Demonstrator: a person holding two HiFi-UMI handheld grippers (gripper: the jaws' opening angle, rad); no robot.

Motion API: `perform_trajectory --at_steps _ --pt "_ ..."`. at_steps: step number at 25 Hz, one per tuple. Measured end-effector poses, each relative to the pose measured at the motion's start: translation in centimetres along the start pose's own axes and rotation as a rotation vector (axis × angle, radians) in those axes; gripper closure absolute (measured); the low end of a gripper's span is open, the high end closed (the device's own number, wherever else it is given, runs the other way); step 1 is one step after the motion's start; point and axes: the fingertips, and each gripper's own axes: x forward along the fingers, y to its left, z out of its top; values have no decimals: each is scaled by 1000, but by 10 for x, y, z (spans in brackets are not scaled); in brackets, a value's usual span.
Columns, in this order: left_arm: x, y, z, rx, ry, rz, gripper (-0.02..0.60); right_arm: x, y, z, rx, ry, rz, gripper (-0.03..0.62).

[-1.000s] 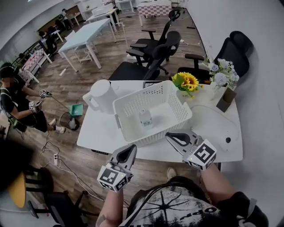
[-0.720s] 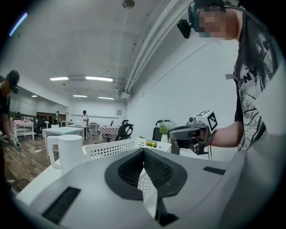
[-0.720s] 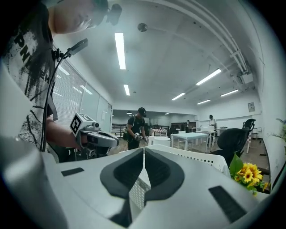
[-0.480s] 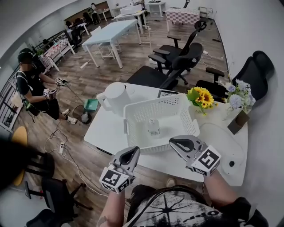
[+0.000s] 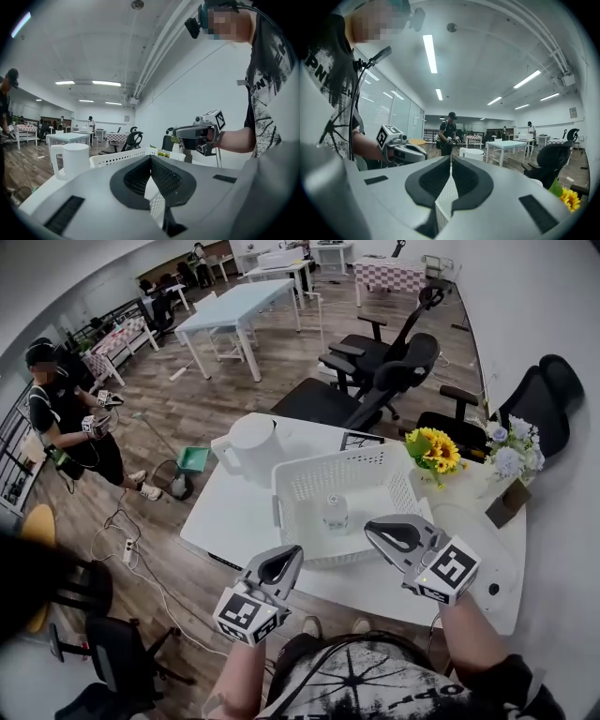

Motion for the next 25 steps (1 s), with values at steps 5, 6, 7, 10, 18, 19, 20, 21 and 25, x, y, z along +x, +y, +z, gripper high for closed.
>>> perform_trajectory --at_steps 5,6,7,10,18,19,20,21,25 --pt "-12 20 0 -10 -8 -6 571 25 -6 8 -67 115 20 569" --pt "-15 24 -1 -13 -6 -7 571 31 -6 8 -86 147 26 569" --pt "-17 29 -3 -13 -4 -6 571 38 -7 6 -103 178 30 569" --pt "-23 44 -9 -25 -4 2 571 61 -16 -11 -130 272 39 529" --pt "-38 62 -23 -46 2 -5 571 107 -48 -82 -112 518 63 434" --pt "-40 65 -25 -49 4 -4 571 112 -50 -89 -104 536 69 430" --pt "-42 69 -26 -54 6 -3 571 118 -52 -95 -96 550 72 427" --pt "-43 73 -28 -60 7 -2 571 123 -54 -100 -89 563 74 424" --pt "-44 84 -36 -78 19 0 571 140 -61 -117 -65 602 84 411"
